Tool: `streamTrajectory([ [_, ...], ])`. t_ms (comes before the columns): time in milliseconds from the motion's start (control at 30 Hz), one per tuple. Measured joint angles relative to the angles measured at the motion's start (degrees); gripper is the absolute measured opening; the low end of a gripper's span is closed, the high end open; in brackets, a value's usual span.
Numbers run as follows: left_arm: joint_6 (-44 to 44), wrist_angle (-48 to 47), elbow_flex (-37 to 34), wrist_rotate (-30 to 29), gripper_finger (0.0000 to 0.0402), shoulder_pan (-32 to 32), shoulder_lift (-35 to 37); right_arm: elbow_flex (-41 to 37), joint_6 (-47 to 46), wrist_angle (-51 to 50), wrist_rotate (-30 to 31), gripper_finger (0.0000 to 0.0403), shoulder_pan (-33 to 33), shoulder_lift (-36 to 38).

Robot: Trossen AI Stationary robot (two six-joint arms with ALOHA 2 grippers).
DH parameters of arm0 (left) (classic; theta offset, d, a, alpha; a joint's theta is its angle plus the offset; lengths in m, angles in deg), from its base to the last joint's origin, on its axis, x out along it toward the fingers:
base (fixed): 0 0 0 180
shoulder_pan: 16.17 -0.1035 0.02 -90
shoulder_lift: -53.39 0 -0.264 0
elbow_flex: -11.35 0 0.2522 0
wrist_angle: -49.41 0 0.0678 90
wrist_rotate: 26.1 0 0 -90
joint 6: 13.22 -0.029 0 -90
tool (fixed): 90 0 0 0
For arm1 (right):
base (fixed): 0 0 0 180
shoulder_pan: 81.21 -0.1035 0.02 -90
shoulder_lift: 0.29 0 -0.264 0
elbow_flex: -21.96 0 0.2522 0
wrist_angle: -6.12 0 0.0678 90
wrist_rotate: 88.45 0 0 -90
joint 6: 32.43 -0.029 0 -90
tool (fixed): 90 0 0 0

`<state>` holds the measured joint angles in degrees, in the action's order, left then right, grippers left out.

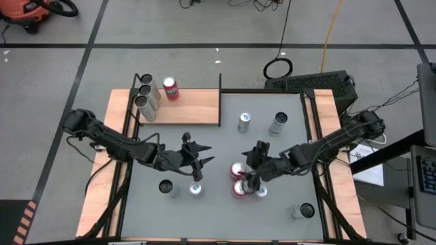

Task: Place canned beverage on shelf
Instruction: Put the top red soda can on the shelf aligned with the other red soda can

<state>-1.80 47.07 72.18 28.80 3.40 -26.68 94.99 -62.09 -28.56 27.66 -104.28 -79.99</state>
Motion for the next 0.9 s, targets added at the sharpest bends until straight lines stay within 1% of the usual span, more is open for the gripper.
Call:
streamTrajectory([
  [200,0.3,0.1,0.0,0.2,0.0185,0.0,-2.8,0.0,2.7,1.0,-7.8,0.0312,2.9,-1.5],
  [267,0.3,0.2,0.0,0.2,0.0185,0.0,-3.6,0.0,2.9,1.0,-9.5,0.0312,4.0,-2.2],
  [433,0.3,0.5,0.0,0.2,0.0185,0.0,-5.2,0.0,3.2,1.3,-11.7,0.0315,5.9,-4.5],
  [567,0.3,0.7,0.0,0.5,0.0185,0.0,-6.0,0.0,4.2,3.4,-14.2,0.0337,6.7,-5.7],
  [700,0.3,0.6,0.0,0.5,0.0185,0.0,-6.5,0.0,4.2,3.0,-14.5,0.0356,7.3,-6.5],
  [833,0.3,0.6,0.0,0.5,0.0185,0.0,-6.5,0.0,4.4,2.9,-14.7,0.0359,7.6,-7.3],
  [900,0.3,0.7,0.0,0.5,0.0185,0.0,-6.5,0.0,5.1,2.8,-15.9,0.0359,7.7,-7.8],
])
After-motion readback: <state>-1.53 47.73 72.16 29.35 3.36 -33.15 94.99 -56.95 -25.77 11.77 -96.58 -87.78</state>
